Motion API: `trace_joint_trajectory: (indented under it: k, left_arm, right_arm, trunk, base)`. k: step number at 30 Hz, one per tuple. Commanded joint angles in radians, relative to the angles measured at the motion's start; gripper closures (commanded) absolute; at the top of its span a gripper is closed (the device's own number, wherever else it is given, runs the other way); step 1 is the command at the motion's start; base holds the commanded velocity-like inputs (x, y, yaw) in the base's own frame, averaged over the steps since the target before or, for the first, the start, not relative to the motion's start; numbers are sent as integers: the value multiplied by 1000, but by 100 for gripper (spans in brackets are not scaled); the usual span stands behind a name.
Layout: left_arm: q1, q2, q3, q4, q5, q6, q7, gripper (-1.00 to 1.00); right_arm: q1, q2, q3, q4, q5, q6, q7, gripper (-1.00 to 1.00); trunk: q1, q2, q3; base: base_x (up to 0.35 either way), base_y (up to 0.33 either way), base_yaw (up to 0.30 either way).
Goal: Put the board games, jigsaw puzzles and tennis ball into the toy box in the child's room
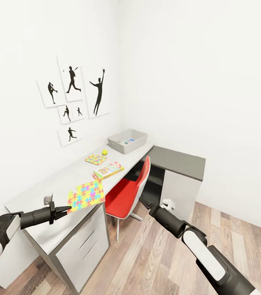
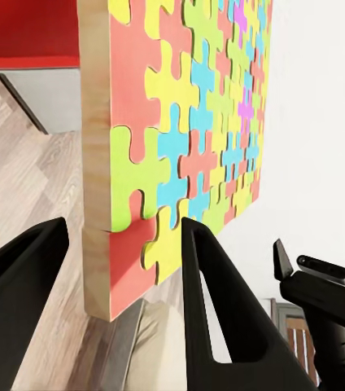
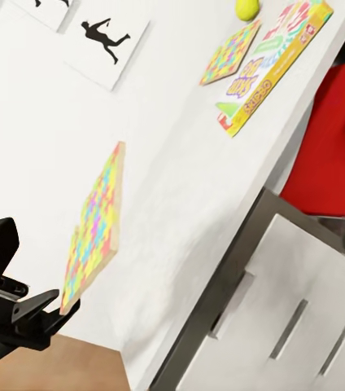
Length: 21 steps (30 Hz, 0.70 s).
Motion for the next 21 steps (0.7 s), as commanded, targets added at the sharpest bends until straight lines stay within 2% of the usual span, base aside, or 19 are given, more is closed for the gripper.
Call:
trace_joint_trajectory:
  k: [1, 12, 17, 20, 21]
  left_arm:
    - [-1, 0, 2, 0, 0, 5, -1, 100]
    - [-1, 0, 2, 0, 1, 5, -2, 100]
    - [-1, 9, 4, 0, 3, 5, -5, 100]
    - [-1, 15, 5, -10, 3, 8, -16, 100]
    - [-2, 17, 6, -16, 4, 14, -19, 100]
  right_arm:
    - [-1, -1, 1, 0, -3, 2, 1, -100]
    - [-1, 0, 0, 0, 7, 2, 0, -100]
    - [-2, -2, -1, -42, 7, 11, -13, -100]
    - [-1, -2, -5, -76, 7, 23, -98, -100]
    - [-5, -6, -7, -83, 6, 40, -167, -100]
  trunk:
    - [1, -2, -2]
    - [1, -2, -2]
    - [1, -2, -2]
    - [1, -2, -2]
    - [1, -2, -2]
  base:
    - [0, 0, -5]
    - [0, 0, -1]
    - [0, 0, 0]
    - [0, 0, 0]
    - [0, 0, 0]
